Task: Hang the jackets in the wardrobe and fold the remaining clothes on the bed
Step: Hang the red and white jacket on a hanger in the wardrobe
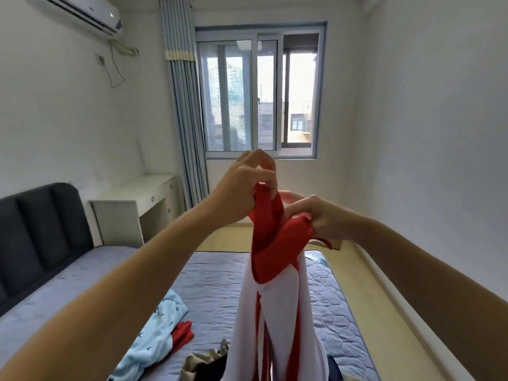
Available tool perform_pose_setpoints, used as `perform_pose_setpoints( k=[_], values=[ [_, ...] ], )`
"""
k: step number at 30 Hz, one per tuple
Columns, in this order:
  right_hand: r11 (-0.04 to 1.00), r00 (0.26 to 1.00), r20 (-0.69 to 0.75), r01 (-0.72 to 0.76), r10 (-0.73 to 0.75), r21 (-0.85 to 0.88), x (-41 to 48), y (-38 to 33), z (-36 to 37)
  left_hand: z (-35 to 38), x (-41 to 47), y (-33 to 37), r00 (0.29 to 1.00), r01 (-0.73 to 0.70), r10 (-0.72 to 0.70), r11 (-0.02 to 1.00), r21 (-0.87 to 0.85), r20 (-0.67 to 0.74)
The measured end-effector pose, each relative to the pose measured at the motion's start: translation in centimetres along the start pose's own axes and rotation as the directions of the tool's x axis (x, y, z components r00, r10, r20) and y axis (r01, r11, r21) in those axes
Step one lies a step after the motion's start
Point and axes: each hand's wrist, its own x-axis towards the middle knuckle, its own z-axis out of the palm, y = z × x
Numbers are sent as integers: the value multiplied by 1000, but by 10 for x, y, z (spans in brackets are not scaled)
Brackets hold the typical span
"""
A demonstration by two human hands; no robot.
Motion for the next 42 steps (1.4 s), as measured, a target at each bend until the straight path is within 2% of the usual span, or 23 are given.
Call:
perform_pose_setpoints(
  k=[3, 5, 9, 12, 14, 16, 19, 21, 23, 25, 27, 28, 31, 35, 36, 38, 40, 41, 42],
  values=[
    [997, 999, 35, 32, -34, 77, 4, -5, 10, 2, 2, 8, 999, -17, 19, 996, -87, 27],
    [997, 1000, -15, 1, 0, 78, 6, -6, 15, 3, -2, 8, 998, 19, -13, 996, -92, 58],
    [993, 980, -195, -66, 45, -100, 7, 2, 28, 2, -22, 1, 959, 278, -281, 956, -91, -28],
    [976, 938, -341, -130, 64, -175, 8, 9, 36, -2, -43, 2, 913, 382, -392, 919, -102, -114],
    [969, 899, -436, -146, 46, -198, 9, 10, 39, -4, -56, 7, 910, 403, -412, 905, -137, -48],
    [963, 875, -483, -152, 26, -222, 12, 8, 40, -1, -66, 12, 894, 444, -428, 886, -135, 130],
    [951, 887, -456, -195, 67, -240, 16, 6, 39, 9, -69, 11, 779, 563, -487, 820, -100, 395],
    [947, 912, -396, -216, 110, -236, 16, 6, 36, 13, -66, 7, 721, 640, -496, 744, -191, 484],
    [938, 940, -301, -239, 159, -252, 12, 7, 31, 15, -63, 2, 703, 688, -506, 661, -300, 499],
    [922, 954, -193, -277, 230, -271, 5, 9, 20, 15, -59, -4, 677, 731, -566, 592, -339, 471],
    [920, 947, -202, -296, 248, -256, -3, 12, 5, 16, -55, -14, 623, 783, -667, 523, -338, 409],
    [925, 939, -248, -298, 238, -237, -6, 14, -3, 17, -54, -20, 615, 789, -706, 548, -278, 352],
    [906, 907, -382, -302, 178, -296, -14, 19, -21, 21, -52, -35, 728, 655, -655, 752, 76, 203],
    [829, 909, -393, -322, 136, -457, -20, 22, -34, 27, -50, -47, 854, 452, -482, 874, 177, 198],
    [763, 914, -373, -354, 160, -540, -21, 24, -38, 25, -48, -51, 882, 404, -435, 895, 187, 178],
    [522, 911, -357, -412, 209, -747, -21, 25, -45, 19, -42, -56, 946, 264, -307, 917, 297, 108],
    [344, 911, -375, -413, 173, -843, -19, 25, -50, 11, -32, -62, 982, 133, -181, 869, 476, 56],
    [287, 914, -380, -405, 139, -868, -17, 26, -53, 6, -28, -65, 983, 123, -178, 829, 545, 49],
    [228, 916, -385, -401, 112, -887, -14, 26, -56, 2, -25, -67, 969, 163, -242, 786, 596, 55]
  ],
)
